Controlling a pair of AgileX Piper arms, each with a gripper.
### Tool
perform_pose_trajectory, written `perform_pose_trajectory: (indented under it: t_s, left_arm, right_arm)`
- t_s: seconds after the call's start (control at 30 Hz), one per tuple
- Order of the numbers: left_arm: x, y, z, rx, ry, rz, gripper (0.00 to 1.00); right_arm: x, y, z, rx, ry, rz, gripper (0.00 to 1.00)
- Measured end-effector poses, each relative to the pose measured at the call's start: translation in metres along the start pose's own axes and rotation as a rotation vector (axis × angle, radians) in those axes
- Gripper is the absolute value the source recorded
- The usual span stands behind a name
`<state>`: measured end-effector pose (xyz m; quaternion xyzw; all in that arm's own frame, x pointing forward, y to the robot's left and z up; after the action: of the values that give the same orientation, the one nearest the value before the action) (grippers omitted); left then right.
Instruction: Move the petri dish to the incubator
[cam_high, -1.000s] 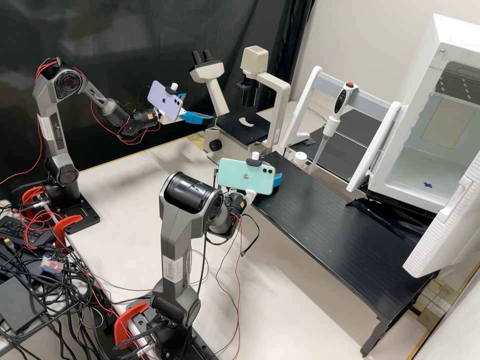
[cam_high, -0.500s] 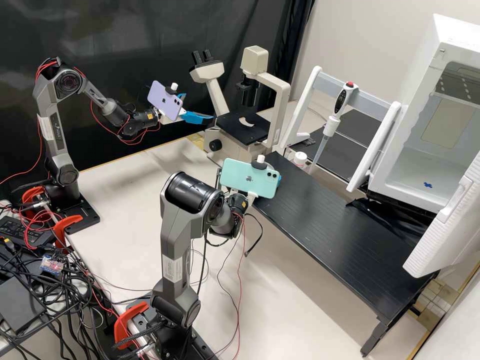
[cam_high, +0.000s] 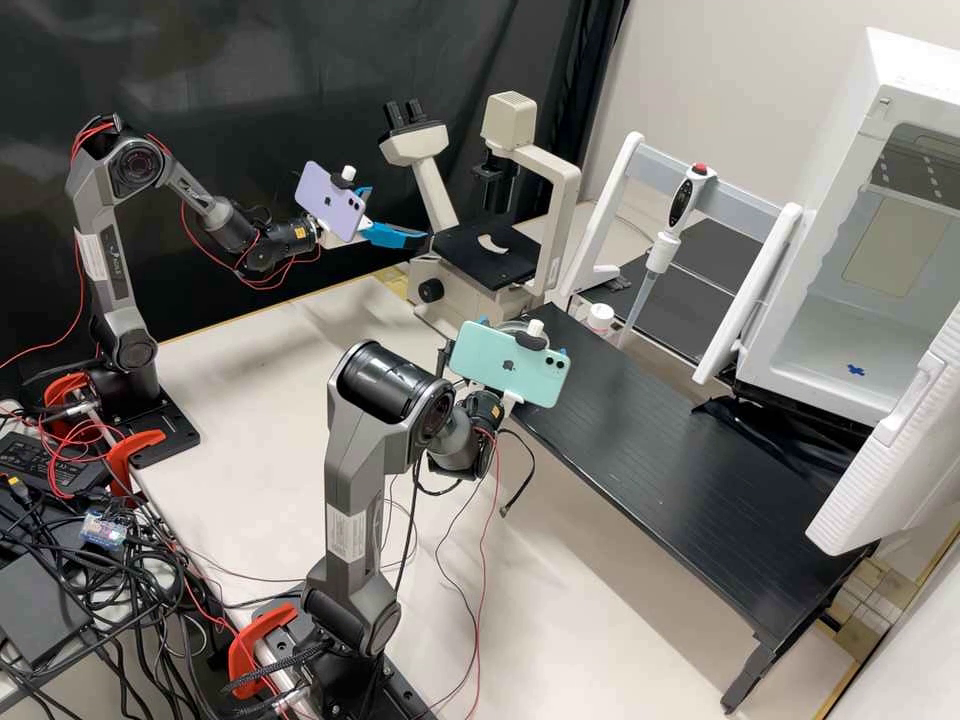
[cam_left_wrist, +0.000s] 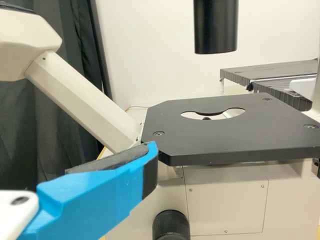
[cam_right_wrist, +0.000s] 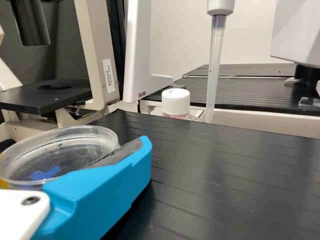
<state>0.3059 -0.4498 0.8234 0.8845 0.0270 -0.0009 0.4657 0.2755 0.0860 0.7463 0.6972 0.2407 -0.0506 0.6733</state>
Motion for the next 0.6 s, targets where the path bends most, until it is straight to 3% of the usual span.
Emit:
perform_pose_trajectory:
  t_s: [0.17,0.23,0.5,0.53,0.6]
  left_arm:
    - [0.0,0.0,0.0,0.0,0.0,0.0,1.0]
    - [0.0,0.0,0.0,0.0,0.0,0.0,1.0]
    - [0.0,0.0,0.0,0.0,0.0,0.0,1.0]
    - [0.0,0.0,0.0,0.0,0.0,0.0,1.0]
    - [0.0,0.0,0.0,0.0,0.0,0.0,1.0]
  right_arm:
    - [0.0,0.0003,-0.0032,-0.088,-0.024,0.031,1.0]
    - [-0.0004,0.0006,-0.0049,-0.103,-0.029,0.036,1.0]
    - [-0.0019,0.0023,-0.0066,-0.11,-0.041,0.042,1.0]
    - [-0.0021,0.003,-0.0067,-0.108,-0.041,0.045,0.0]
    - [-0.0022,0.0031,-0.0058,-0.104,-0.042,0.039,0.0]
